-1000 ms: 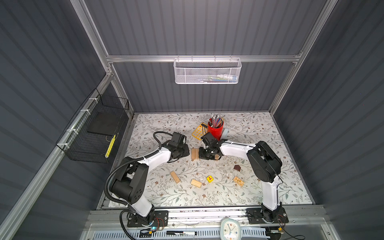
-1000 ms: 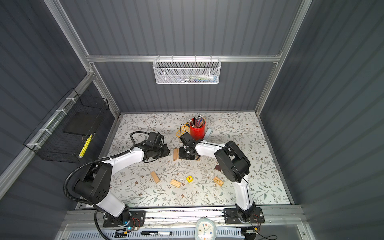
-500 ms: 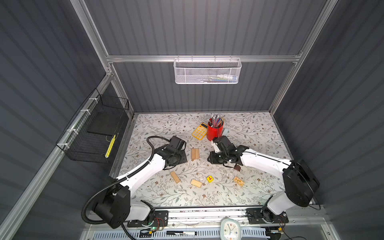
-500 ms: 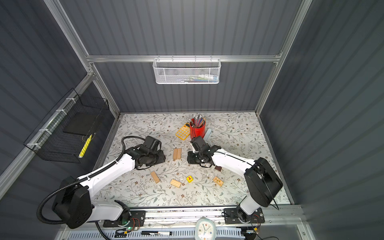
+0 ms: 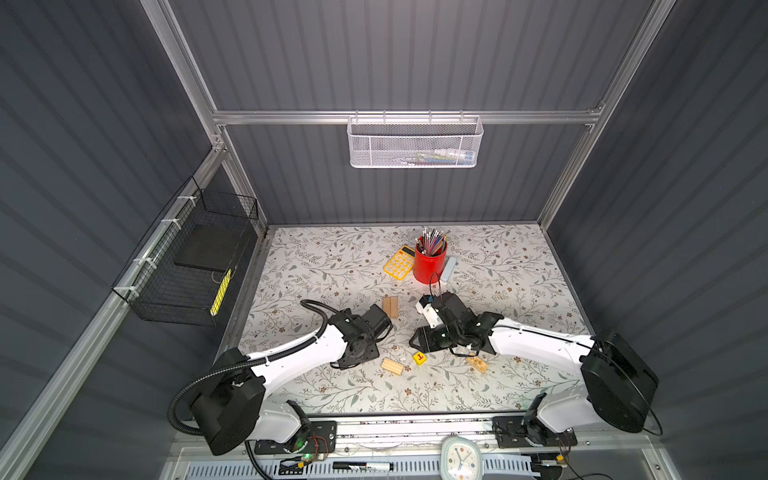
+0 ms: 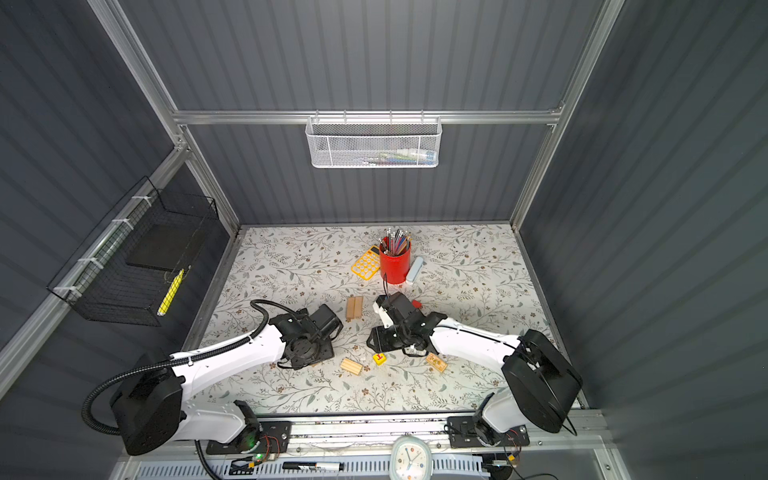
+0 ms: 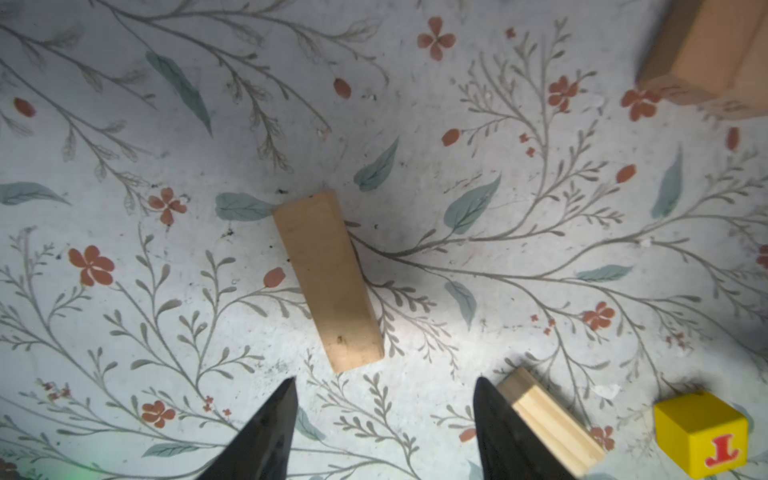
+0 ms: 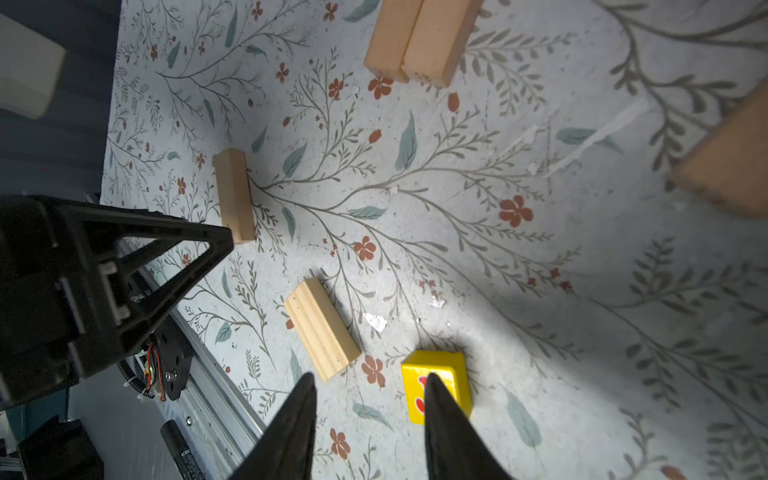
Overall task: Build the wood block tower
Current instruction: 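Grasp a lying wooden block with the left gripper while the right gripper withdraws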
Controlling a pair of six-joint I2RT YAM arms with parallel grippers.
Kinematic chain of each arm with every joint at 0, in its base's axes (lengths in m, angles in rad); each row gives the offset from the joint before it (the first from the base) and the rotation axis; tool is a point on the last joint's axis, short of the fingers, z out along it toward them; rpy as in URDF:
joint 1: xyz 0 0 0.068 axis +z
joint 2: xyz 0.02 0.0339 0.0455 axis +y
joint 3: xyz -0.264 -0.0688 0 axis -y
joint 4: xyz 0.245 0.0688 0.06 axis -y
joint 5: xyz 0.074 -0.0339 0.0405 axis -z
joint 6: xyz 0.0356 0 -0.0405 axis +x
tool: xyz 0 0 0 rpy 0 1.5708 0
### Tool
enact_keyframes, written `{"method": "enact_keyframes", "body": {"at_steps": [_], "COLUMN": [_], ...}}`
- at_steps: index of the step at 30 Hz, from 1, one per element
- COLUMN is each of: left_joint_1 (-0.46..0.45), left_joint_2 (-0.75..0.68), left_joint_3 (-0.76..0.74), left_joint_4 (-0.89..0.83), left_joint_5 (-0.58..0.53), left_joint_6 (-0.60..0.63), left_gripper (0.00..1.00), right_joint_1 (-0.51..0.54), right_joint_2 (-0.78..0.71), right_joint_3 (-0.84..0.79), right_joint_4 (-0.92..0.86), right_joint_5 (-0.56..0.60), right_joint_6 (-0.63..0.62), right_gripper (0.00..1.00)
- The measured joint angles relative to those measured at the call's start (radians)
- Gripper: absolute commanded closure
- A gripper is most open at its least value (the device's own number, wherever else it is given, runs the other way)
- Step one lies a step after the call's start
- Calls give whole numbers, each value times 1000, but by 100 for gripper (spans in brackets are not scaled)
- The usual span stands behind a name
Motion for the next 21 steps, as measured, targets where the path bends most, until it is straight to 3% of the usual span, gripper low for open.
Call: {"method": "enact_keyframes", "body": {"at_steps": [9,21], "left_joint_1": [0,18], "left_joint_2": [24,24], "left_joint_3": [-48,-101], "left_joint_4": [63,109], "left_joint_5": [-40,-76], "left_joint_6": [-102,-131], "left_gripper": [41,50], "right_joint_1": [-1,-31], "right_joint_2": [0,41], "right_joint_3": [0,13], "right_joint_4": [24,19], "right_joint_5": [-10,-55], "right_joint_6": [-5,-12], "right_gripper": [48,43]}}
